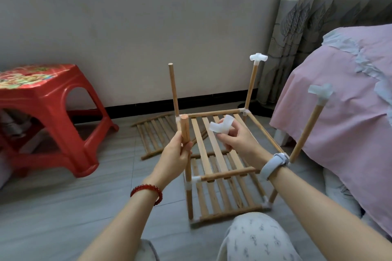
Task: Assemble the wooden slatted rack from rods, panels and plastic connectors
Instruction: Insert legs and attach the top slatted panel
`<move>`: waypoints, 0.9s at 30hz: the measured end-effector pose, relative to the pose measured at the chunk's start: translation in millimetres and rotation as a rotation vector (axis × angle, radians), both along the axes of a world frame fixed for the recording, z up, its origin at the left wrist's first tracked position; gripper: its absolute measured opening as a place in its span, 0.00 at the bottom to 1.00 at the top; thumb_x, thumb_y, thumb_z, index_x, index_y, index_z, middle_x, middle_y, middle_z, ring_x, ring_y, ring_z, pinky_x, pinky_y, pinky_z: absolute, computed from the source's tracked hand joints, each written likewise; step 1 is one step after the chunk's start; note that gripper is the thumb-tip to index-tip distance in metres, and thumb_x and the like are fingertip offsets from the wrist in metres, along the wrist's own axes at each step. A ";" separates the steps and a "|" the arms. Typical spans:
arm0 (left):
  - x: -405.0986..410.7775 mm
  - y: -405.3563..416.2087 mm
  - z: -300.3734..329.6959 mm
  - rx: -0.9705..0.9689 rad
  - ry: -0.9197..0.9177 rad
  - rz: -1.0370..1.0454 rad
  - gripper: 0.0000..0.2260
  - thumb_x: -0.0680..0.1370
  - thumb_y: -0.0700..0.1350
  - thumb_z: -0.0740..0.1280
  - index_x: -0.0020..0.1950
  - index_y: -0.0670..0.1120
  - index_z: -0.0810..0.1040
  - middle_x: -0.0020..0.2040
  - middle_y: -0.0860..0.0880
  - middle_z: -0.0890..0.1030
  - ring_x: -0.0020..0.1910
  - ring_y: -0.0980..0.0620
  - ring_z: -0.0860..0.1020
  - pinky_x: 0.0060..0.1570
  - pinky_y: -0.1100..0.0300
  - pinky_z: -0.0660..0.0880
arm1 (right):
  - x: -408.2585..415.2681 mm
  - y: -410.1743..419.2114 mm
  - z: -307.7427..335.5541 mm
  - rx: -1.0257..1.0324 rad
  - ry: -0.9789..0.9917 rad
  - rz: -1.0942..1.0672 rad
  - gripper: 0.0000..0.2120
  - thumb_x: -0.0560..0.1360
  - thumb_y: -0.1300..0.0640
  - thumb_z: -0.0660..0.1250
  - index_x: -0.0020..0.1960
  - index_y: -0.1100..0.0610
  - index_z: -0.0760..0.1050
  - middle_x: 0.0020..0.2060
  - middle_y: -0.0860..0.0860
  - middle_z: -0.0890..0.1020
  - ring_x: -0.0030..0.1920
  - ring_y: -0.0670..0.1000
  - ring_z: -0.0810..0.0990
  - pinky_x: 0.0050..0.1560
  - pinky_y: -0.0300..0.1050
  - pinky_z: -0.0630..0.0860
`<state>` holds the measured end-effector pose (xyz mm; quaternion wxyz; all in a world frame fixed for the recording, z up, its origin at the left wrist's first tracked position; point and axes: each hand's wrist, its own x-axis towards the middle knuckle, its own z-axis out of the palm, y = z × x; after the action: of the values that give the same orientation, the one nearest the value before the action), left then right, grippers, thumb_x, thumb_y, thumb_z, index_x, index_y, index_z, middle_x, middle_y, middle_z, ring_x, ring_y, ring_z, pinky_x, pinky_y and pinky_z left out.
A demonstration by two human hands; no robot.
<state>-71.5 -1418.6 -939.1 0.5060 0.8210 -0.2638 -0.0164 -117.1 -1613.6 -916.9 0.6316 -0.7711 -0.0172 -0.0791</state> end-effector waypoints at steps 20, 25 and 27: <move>-14.6 -12.6 41.0 -0.420 -0.056 0.087 0.12 0.78 0.39 0.64 0.58 0.52 0.74 0.50 0.49 0.74 0.48 0.54 0.76 0.48 0.64 0.76 | 15.2 41.8 53.8 0.535 0.100 0.051 0.20 0.70 0.45 0.66 0.51 0.61 0.76 0.36 0.50 0.81 0.37 0.46 0.79 0.39 0.38 0.77; -2.6 -11.8 40.9 -0.323 -0.083 0.079 0.17 0.79 0.42 0.63 0.68 0.44 0.71 0.49 0.50 0.72 0.45 0.59 0.74 0.45 0.71 0.72 | 21.3 42.6 59.4 0.112 -0.035 0.004 0.19 0.76 0.47 0.59 0.42 0.63 0.74 0.29 0.50 0.71 0.28 0.43 0.67 0.30 0.34 0.66; -3.3 -11.8 40.5 -0.309 -0.091 0.084 0.16 0.78 0.42 0.63 0.66 0.49 0.71 0.48 0.47 0.73 0.47 0.51 0.75 0.49 0.65 0.74 | 23.0 45.8 65.0 -0.031 -0.065 0.067 0.18 0.80 0.52 0.55 0.46 0.67 0.73 0.30 0.50 0.70 0.27 0.41 0.67 0.29 0.33 0.66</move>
<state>-74.7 -1430.3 -898.5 0.6140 0.7436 -0.2514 0.0828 -94.1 -1567.8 -851.9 0.6209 -0.7769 -0.0647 -0.0824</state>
